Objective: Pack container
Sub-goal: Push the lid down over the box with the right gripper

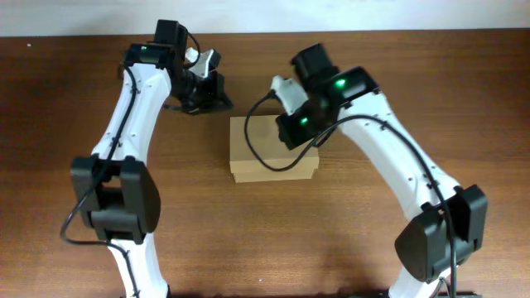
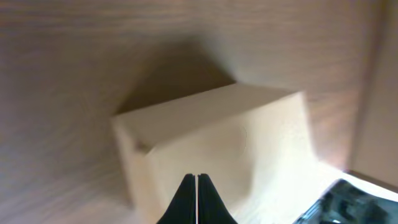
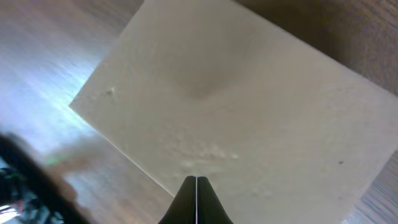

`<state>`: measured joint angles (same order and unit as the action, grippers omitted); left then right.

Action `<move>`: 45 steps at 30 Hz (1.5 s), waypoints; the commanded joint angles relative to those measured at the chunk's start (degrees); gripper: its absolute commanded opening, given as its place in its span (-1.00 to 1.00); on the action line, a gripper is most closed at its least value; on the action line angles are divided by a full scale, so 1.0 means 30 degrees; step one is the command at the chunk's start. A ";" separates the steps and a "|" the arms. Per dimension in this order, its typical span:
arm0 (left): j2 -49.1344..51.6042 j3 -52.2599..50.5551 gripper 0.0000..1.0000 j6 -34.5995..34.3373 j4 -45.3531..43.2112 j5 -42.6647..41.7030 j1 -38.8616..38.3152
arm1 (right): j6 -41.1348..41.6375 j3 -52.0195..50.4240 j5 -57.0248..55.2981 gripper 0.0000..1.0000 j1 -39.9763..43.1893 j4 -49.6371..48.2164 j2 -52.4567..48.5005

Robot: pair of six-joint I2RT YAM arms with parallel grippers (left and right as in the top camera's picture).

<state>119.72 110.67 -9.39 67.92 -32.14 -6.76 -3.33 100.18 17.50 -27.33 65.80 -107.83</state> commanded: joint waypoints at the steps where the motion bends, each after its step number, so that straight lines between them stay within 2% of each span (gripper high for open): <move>1: -0.1428 0.0597 -0.96 0.0525 0.0867 0.4051 -0.0335 | 0.0678 0.0342 -0.2572 -0.93 -0.0816 0.0007 -0.0007; 5: -0.2025 0.0597 -0.96 0.0517 0.1938 0.5989 -0.0539 | 0.0860 0.0328 -0.2936 -0.93 -0.1253 0.0007 -0.0678; 9: -0.2280 0.0597 -0.97 0.0517 0.2448 0.6674 -0.0539 | 0.0954 0.0328 -0.2922 -0.93 -0.1297 0.0015 -0.1450; 24: -0.2280 0.0597 -0.97 0.0517 0.2747 0.6674 -0.0539 | 0.1290 0.0240 -0.3082 -0.93 -0.2025 0.0015 -0.3803; 36: -0.2310 0.0597 -0.94 0.0525 0.2892 0.7023 -0.0532 | 0.1770 0.0423 -0.3905 -0.93 -0.2404 0.0321 -0.3599; 39: -0.2404 0.0729 -0.72 0.0532 0.2914 0.7016 -0.0532 | 0.1683 0.1027 -0.3898 -0.93 -0.2404 0.0568 -0.2987; 40: -0.2455 0.0860 -0.53 0.0532 0.2958 0.7023 -0.0532 | 0.1457 0.1290 -0.3789 -0.93 -0.2404 0.0656 -0.2710; 41: -0.2528 0.1042 -0.17 0.0532 0.3031 0.7016 -0.0532 | 0.0903 0.1596 -0.3432 -0.89 -0.2397 0.0736 -0.2361; 42: -0.2586 0.1202 0.06 0.0532 0.3067 0.7016 -0.0532 | 0.0539 0.1858 -0.3177 -0.64 -0.2397 0.0823 -0.2069; 43: -0.2674 0.1377 0.41 0.0539 0.3104 0.7016 -0.0532 | 0.0189 0.2142 -0.3016 -0.05 -0.2397 0.0954 -0.1770; 44: -0.2776 0.1596 0.73 0.0532 0.3184 0.7016 -0.0532 | 0.0175 0.2404 -0.3053 0.70 -0.2397 0.1035 -0.1501; 45: -0.2863 0.1792 1.00 0.0532 0.3264 0.7016 -0.0532 | 0.0175 0.2659 -0.3053 0.98 -0.2397 0.1122 -0.1217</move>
<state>114.30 113.16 -8.16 77.32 -11.53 -8.40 -0.60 104.77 6.76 -33.82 68.84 -116.57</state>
